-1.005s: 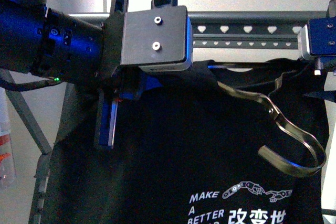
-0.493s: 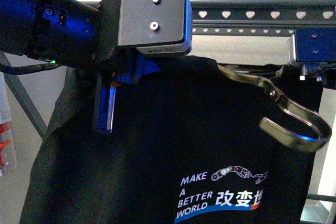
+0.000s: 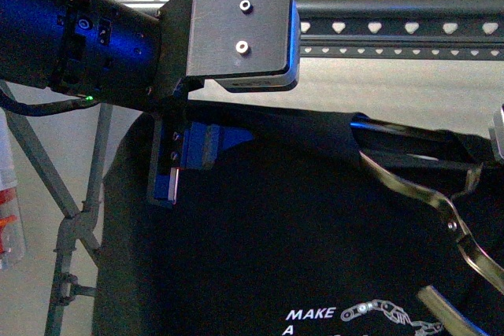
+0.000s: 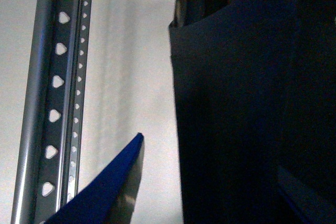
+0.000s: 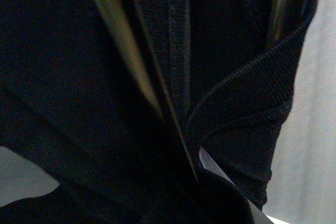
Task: Hang clothes on hanger
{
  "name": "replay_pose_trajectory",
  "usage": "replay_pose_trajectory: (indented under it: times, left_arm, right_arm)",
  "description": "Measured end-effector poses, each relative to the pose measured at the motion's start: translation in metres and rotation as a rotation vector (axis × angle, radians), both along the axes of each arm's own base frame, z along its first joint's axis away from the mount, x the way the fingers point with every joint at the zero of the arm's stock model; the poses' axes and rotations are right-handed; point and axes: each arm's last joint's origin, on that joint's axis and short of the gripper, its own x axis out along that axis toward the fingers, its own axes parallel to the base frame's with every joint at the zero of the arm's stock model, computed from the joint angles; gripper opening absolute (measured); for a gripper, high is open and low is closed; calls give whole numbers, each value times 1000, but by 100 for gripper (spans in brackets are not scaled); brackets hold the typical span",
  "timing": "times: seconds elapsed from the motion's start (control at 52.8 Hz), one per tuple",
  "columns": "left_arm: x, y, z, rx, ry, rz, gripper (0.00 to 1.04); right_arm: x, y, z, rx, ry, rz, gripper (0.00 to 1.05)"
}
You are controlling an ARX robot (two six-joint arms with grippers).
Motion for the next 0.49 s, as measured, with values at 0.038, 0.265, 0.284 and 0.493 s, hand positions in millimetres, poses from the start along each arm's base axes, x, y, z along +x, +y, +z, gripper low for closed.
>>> replay_pose_trajectory:
  times: [0.038, 0.265, 0.284, 0.493]
  left_arm:
    - [0, 0, 0, 0, 0, -1, 66]
    - [0, -1, 0, -3, 2, -8, 99]
    - [0, -1, 0, -4, 3, -10, 98]
    - [-1, -1, 0, -6, 4, -13, 98]
  right_arm:
    - [-3, -2, -4, -7, 49, -22, 3]
    - [-33, -11, -10, 25, 293, -122, 3]
    - [-37, -12, -11, 37, 313, -131, 3]
    - [-72, -28, -17, 190, 523, -211, 3]
